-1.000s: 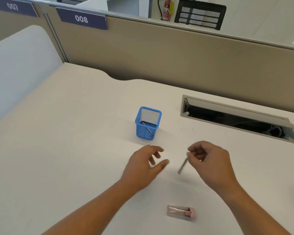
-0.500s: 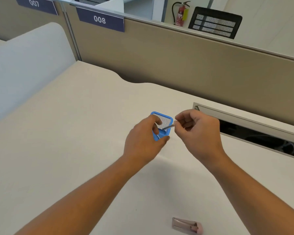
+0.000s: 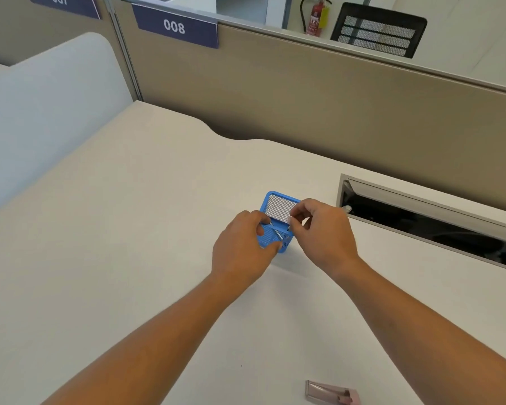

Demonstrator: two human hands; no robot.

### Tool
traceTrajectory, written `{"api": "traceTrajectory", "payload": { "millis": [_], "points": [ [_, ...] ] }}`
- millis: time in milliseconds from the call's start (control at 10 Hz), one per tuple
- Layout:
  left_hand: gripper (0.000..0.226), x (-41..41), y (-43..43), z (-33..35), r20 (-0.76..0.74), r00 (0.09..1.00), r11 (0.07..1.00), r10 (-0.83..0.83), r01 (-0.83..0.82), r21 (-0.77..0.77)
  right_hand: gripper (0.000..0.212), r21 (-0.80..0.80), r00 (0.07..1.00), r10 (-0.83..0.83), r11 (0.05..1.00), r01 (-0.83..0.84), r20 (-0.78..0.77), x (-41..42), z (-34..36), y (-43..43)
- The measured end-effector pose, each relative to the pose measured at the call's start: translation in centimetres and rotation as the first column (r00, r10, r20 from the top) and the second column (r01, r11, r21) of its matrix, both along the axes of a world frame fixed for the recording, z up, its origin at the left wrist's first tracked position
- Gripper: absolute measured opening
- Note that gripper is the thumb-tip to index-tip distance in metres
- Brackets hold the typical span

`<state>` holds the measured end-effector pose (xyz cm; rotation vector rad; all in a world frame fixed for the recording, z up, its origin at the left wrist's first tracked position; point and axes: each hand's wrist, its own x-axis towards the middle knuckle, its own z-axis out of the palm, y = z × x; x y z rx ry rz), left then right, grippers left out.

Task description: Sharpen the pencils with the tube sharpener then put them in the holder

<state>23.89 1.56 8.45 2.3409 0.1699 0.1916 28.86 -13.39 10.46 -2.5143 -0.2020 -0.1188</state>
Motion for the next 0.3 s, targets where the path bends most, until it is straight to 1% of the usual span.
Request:
{"api": "traceTrajectory", "payload": {
  "millis": [300],
  "points": [
    [0.047,-0.06,-0.51,-0.61,-0.006,1.0,1.0,0.004,-0.004,0.004,0.004,0.035,1.0,0.013,0.999,-0.013,-0.006,-0.66,0.48,-0.67]
  ]
}}
